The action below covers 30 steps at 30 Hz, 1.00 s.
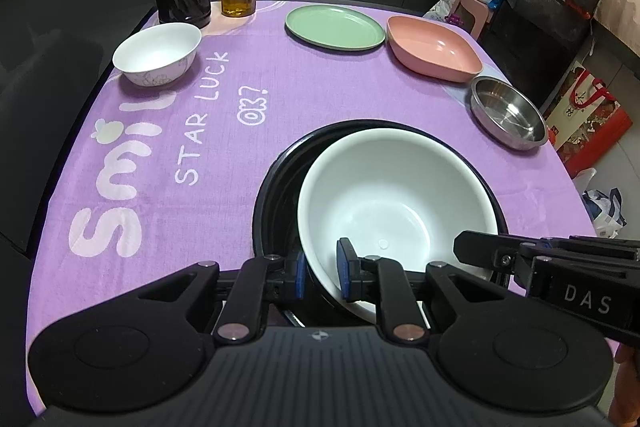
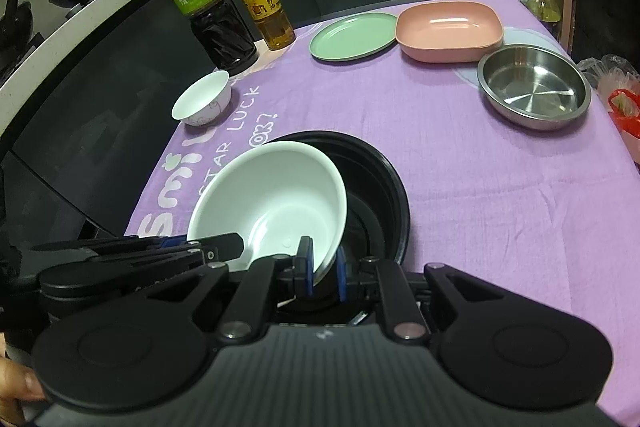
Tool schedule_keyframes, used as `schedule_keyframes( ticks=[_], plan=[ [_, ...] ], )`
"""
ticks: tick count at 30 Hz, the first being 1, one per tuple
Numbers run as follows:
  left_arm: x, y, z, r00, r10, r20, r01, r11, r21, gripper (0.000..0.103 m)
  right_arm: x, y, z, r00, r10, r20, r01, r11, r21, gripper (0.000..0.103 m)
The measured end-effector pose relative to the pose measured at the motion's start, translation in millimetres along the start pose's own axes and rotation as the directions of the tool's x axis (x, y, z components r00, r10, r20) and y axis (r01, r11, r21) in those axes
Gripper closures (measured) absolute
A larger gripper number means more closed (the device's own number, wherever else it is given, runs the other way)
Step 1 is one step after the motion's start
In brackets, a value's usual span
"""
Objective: Organize plates and bowls
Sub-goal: 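Lower the large white bowl into the black bowl and open both grippers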
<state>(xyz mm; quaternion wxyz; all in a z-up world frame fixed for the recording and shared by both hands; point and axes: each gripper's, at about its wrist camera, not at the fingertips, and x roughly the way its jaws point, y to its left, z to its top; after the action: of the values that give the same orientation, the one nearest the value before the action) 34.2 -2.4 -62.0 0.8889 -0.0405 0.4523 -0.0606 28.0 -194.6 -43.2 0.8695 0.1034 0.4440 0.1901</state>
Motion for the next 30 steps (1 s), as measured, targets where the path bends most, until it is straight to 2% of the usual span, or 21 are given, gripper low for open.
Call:
schedule_keyframes(
  ticks=[30],
  plan=[
    [-2.7, 15.2, 5.1, 1.0, 0.0, 0.015, 0.0, 0.999, -0.046, 0.086, 6.0, 2.3, -3.0, 0.998, -0.067, 0.02, 0.069, 0.996, -0.065, 0.089]
  ],
)
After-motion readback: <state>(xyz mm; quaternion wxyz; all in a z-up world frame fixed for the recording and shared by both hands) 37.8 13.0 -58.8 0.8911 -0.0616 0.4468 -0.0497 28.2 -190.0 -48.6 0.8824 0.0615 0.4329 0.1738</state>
